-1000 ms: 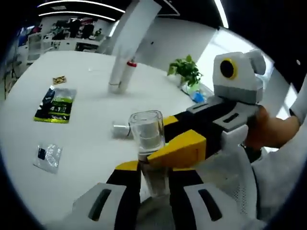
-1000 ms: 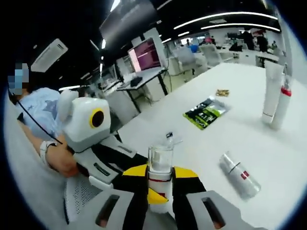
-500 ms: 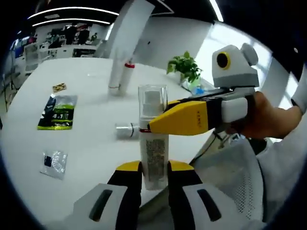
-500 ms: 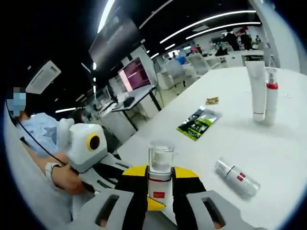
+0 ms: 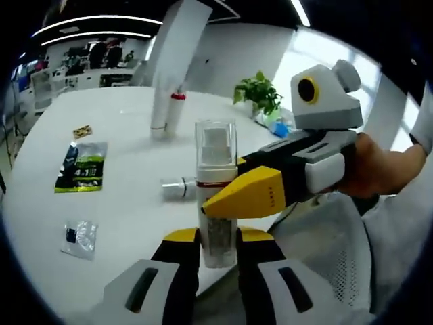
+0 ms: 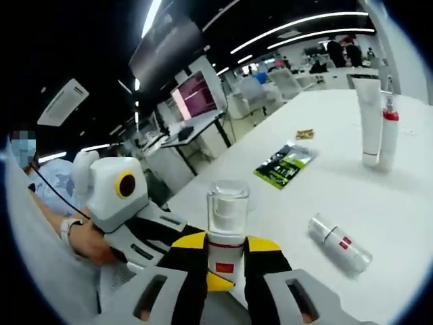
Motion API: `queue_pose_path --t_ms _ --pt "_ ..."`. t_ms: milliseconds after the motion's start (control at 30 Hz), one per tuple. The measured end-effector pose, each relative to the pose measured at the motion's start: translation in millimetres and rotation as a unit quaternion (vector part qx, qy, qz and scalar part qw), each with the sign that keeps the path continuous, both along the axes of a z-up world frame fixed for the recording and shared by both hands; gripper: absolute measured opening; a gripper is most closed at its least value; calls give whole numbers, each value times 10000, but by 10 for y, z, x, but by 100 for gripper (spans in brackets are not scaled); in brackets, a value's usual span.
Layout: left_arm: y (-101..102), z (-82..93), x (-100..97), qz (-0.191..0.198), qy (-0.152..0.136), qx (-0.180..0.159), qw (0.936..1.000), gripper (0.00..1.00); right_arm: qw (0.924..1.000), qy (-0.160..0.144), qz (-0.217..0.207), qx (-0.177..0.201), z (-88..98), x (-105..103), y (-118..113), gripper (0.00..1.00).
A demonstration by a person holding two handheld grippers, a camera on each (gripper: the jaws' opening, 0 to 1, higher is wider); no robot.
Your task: Arrange the skincare products in the storage area until every visible bottle or jar stands upright without overlapping.
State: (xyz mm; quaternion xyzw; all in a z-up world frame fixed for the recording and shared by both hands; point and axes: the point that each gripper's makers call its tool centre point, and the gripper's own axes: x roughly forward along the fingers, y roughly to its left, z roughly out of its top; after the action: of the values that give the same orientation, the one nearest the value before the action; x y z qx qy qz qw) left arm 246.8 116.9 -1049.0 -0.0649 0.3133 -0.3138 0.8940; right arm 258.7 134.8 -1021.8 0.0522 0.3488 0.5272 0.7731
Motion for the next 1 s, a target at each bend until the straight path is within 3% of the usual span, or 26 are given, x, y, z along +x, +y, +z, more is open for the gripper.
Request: queue_pose_path --t_ms 133,267,400,500,633,733,800,833,900,1000 --pt "101 -58 -85 -114 146 376 9991 16 9997 -232 -108 3 19 74 -12 12" --pt "303 -182 -173 -252 277 945 9948 27 9995 -268 -156 26 29 189 -19 12" --pt "571 -98 -80 -456 -427 1840 9809 36 9989 -395 -247 6 61 333 -56 13" --pt "677 -77 -55 -206 -371 1588 9864 44 9986 -367 -373 30 57 424 -86 13" --pt "786 -206 -85 -47 -200 1749 9844 48 9975 -416 -555 132 99 525 -113 13" --pt "781 -307 -136 2 -105 1700 9854 47 9967 -489 -621 161 126 554 -127 13" --pt "803 -355 -140 -50 -87 1893 9819 44 9961 -533 -682 187 155 561 -160 13" --pt "811 -344 -114 -82 -159 1999 9797 43 9956 -573 -711 207 160 561 -183 13" --pt "794 -242 -83 -27 -371 1852 9820 42 9954 -583 -731 223 140 567 -204 13" --pt "831 -259 -89 -39 -385 1988 9793 39 9952 -592 -758 184 101 622 -209 13"
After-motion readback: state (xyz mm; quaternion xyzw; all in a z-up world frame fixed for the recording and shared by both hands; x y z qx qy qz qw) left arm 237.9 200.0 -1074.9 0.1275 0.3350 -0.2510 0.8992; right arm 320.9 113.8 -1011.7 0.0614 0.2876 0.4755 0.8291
